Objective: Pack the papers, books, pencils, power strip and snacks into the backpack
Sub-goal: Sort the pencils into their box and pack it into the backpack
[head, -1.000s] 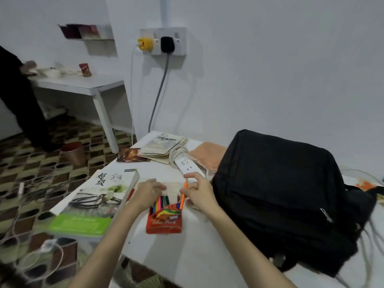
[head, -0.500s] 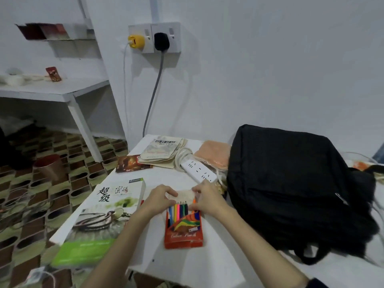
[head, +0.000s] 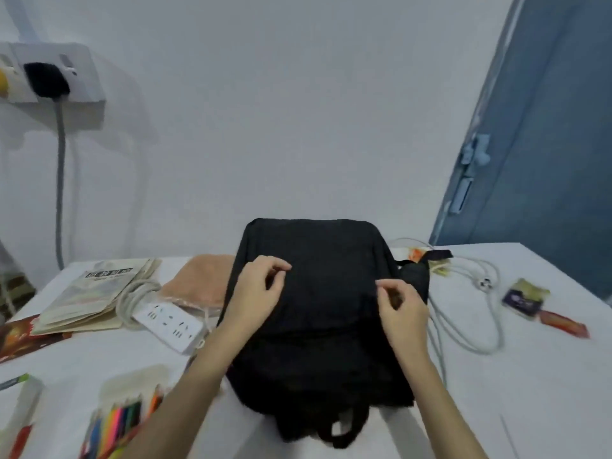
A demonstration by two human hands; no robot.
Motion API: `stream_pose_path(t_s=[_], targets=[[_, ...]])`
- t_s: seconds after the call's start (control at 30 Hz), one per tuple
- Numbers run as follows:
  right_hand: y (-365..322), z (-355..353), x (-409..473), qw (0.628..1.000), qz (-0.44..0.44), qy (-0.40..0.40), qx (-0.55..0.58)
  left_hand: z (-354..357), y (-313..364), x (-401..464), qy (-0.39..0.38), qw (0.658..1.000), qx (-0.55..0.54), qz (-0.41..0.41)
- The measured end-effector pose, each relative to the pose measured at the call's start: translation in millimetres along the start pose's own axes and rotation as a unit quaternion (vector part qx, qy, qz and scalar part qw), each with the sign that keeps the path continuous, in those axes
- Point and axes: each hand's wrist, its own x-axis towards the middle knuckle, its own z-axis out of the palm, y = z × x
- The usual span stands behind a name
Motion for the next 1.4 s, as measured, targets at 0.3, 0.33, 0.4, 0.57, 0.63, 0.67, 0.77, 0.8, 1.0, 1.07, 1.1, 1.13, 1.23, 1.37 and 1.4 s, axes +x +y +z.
stream_pose_path(t_s=[0.3, 0.33, 0.4, 0.57, 0.63, 0.67, 0.77, 0.8, 1.0, 1.07, 1.1, 1.13, 1.23, 1.37, 1.4], targets=[[120.4, -70.4, 64.7, 0.976, 0.112, -0.101, -0.16, 229.3, 104.0, 68.3, -0.227, 0.927, 0.298, 0.034], [125.8, -76.1, 68.7, 0.974, 0.115, -0.115, -0.158, 241.7, 106.4, 70.9, -0.23, 0.909, 0.348, 0.022], [132.8, -82.5, 74.9, 0.973, 0.121, -0.129, -0.149, 249.9, 105.8, 72.8, -0.218, 0.889, 0.402, -0.003], [139.5, -92.4, 92.6, 0.951, 0.179, -0.196, -0.16, 244.6, 100.6, 84.4, -0.225, 0.892, 0.393, -0.004], [138.3, -92.1, 102.3, 0.955, 0.179, -0.185, -0.148, 234.1, 94.0, 91.3, -0.228, 0.915, 0.33, -0.029], [135.8, -90.6, 107.3, 0.959, 0.171, -0.174, -0.142, 228.3, 89.2, 93.6, -0.217, 0.93, 0.293, -0.042], [129.2, -80.7, 122.7, 0.966, 0.142, -0.166, -0.139, 214.9, 77.8, 95.3, -0.18, 0.962, 0.194, -0.074], [127.6, -75.4, 127.2, 0.965, 0.135, -0.174, -0.141, 211.3, 75.9, 96.1, -0.172, 0.968, 0.156, -0.094], [111.9, -16.5, 131.7, 0.953, 0.054, -0.197, -0.226, 195.2, 68.1, 107.2, -0.133, 0.981, 0.057, -0.129], [109.0, -1.2, 129.5, 0.94, 0.024, -0.186, -0.285, 196.3, 65.4, 107.0, -0.135, 0.98, 0.055, -0.133], [109.7, 2.8, 130.8, 0.938, 0.025, -0.176, -0.298, 197.9, 64.5, 105.9, -0.138, 0.98, 0.055, -0.136], [109.4, 3.1, 133.0, 0.939, 0.039, -0.167, -0.299, 199.1, 63.5, 104.5, -0.141, 0.979, 0.055, -0.137], [112.1, -17.9, 145.4, 0.948, 0.118, -0.162, -0.248, 204.8, 62.0, 98.1, -0.158, 0.977, 0.071, -0.124], [99.5, -71.9, 148.4, 0.941, 0.195, -0.236, -0.143, 198.3, 61.1, 90.1, -0.233, 0.968, 0.069, -0.057], [93.5, -80.6, 145.1, 0.946, 0.203, -0.235, -0.09, 191.6, 62.7, 89.6, -0.241, 0.968, 0.047, -0.047]])
